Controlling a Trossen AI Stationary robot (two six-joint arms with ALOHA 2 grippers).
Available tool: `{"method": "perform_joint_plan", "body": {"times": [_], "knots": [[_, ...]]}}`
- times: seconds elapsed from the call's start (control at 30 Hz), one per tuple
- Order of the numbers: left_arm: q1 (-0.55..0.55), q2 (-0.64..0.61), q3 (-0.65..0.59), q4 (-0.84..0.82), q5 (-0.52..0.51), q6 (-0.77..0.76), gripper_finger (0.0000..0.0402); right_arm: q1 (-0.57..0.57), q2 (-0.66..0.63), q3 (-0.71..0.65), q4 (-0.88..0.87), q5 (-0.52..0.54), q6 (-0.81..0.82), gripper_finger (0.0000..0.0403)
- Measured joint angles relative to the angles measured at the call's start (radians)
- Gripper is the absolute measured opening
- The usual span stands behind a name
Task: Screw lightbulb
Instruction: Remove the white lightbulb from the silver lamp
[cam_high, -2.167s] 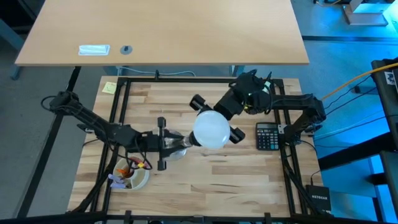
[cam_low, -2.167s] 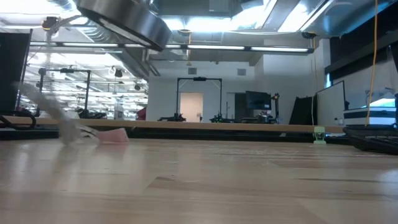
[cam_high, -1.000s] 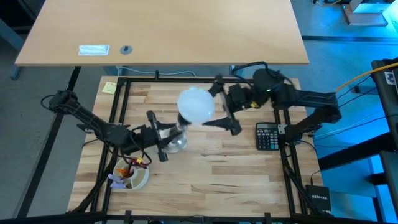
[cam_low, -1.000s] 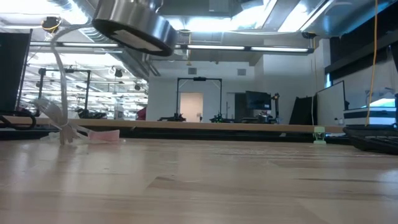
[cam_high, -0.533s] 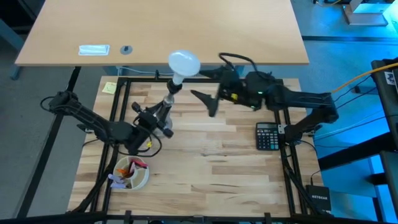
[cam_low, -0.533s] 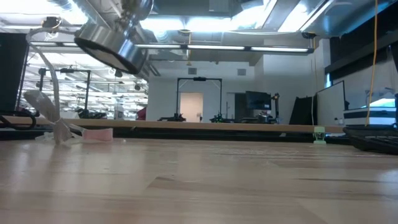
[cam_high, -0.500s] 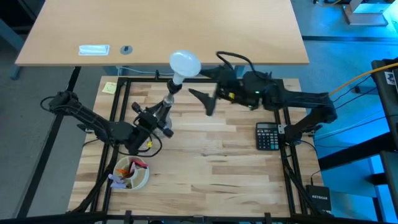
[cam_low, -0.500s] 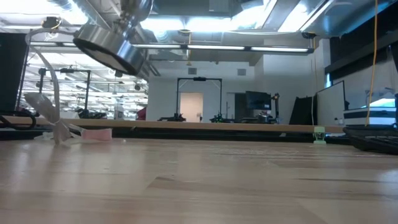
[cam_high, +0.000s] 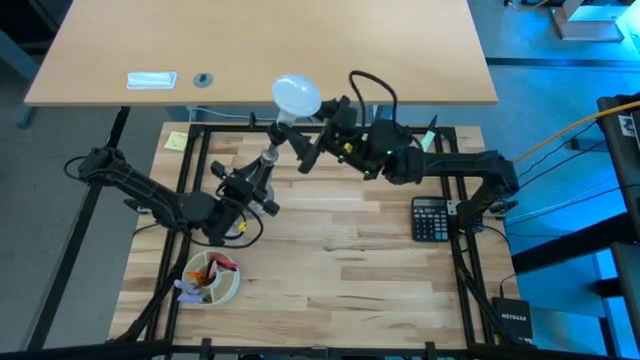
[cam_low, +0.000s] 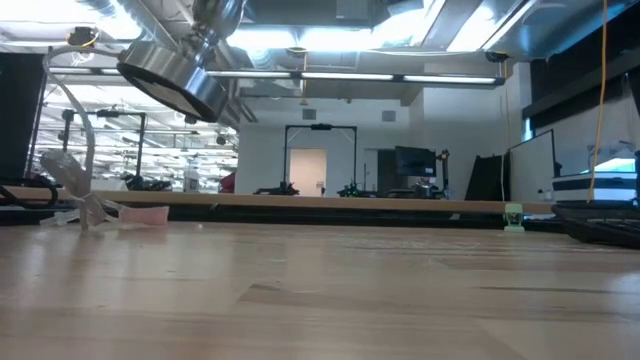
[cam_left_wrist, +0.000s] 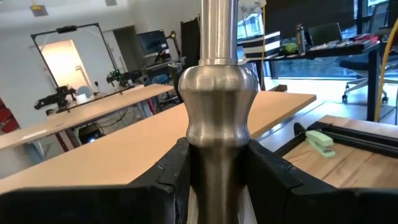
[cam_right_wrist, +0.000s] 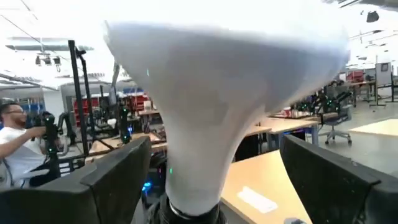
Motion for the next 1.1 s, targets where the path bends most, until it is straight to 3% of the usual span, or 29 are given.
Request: {"method": "perform_joint_plan", "body": {"times": [0.2,0.4,0.53,0.73,0.8,0.9,0.97,1.1], "knots": [[0.000,0.000,0.000,-0.021,-0.003,-0.004,0.0108,-0.013,0.032,-0.001,0.109,-0.009,0.015,0.0358],[-0.001,0.000,0.000,-0.023,-0.002,-0.003,0.0108,-0.031,0.034,0.000,0.088,-0.014,0.006,0.0347],[-0.001,0.000,0.000,-0.025,-0.003,-0.001,0.0108,-0.030,0.033,0.000,0.095,-0.035,0.000,0.0295],[-0.034,-0.002,0.000,-0.019,0.001,0.015,0.0108,-0.028,0.033,0.000,0.090,-0.061,0.010,0.0160],[-0.052,-0.007,0.000,-0.021,-0.002,0.020,0.0108,-0.027,0.032,0.000,0.090,-0.104,0.014,0.0159],[-0.083,-0.012,0.000,-0.020,0.000,0.024,0.0108,-0.028,0.027,0.000,0.078,-0.188,0.011,0.0159],[-0.108,-0.014,0.000,-0.021,0.031,0.022,0.0108,-0.029,0.018,0.000,0.061,-0.314,0.013,0.0159],[-0.157,-0.028,0.000,-0.057,0.249,0.005,0.0107,-0.031,0.004,0.002,0.076,-0.802,0.059,0.0158]]}}
